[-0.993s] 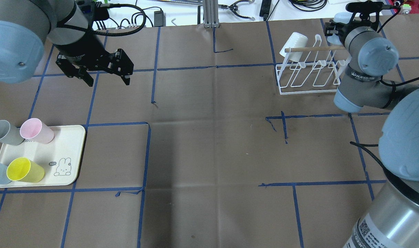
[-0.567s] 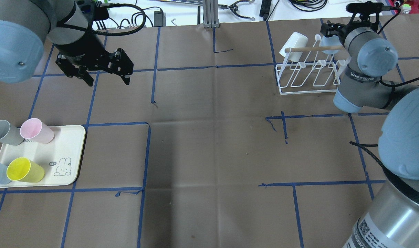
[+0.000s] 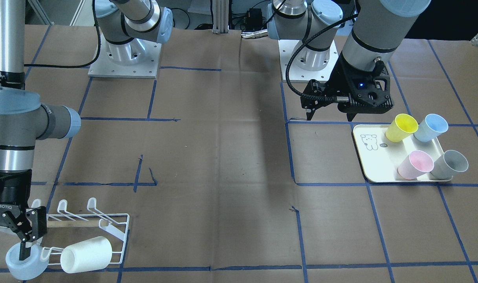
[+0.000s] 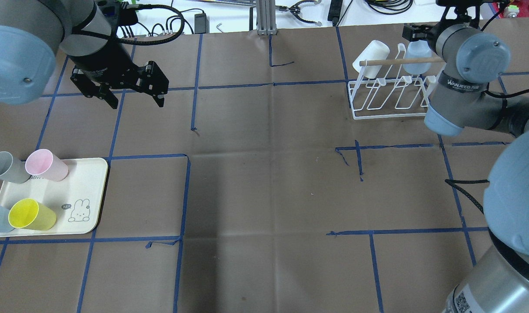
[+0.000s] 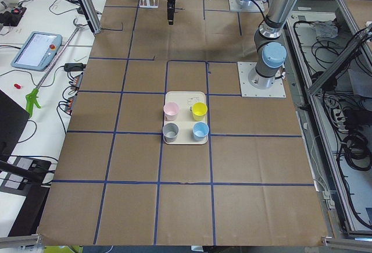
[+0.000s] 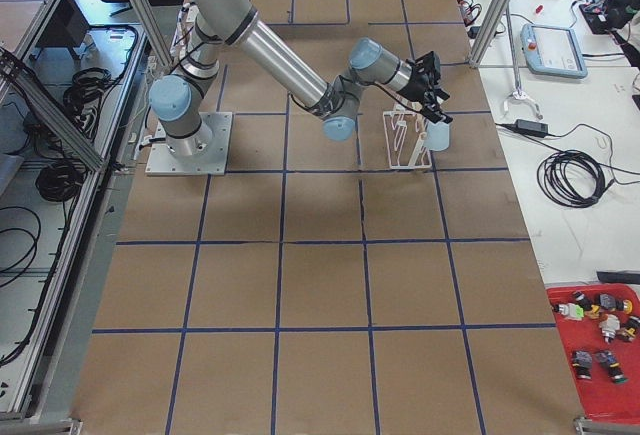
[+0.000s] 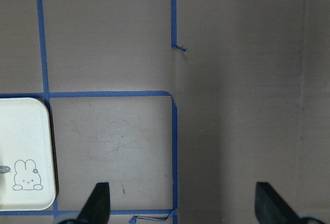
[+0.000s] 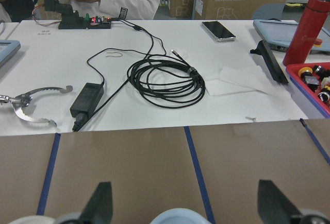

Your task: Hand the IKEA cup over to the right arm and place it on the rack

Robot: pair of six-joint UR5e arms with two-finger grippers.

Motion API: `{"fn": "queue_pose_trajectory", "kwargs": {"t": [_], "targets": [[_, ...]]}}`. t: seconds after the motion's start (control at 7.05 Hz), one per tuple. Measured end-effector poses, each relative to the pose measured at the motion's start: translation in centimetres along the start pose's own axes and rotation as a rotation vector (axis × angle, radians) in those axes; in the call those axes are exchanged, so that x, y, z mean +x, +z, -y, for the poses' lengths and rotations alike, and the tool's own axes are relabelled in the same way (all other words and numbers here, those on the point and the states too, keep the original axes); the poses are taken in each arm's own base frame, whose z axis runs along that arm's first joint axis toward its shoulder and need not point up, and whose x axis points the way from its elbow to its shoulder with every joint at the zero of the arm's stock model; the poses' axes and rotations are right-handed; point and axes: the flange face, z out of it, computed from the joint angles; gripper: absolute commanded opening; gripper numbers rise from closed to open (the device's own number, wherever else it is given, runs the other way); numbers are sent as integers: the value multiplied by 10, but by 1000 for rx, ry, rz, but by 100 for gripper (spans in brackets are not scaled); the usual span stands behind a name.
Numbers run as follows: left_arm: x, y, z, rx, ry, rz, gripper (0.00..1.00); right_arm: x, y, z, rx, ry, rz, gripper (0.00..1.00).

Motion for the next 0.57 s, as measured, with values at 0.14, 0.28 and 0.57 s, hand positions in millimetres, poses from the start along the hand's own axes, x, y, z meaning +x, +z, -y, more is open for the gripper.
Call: {"fn": "queue_pose_trajectory", "kwargs": {"t": [0.14, 0.28, 0.57], "targets": [[0, 0, 0, 0, 0, 0, 99, -13, -11, 9, -53, -6, 25, 100], [0, 0, 0, 1, 0, 0, 99, -29, -24, 17, -112, -15, 52, 100], [0, 0, 0, 0, 0, 0, 99, -59, -58, 34, -219, -38, 97, 100]]}}
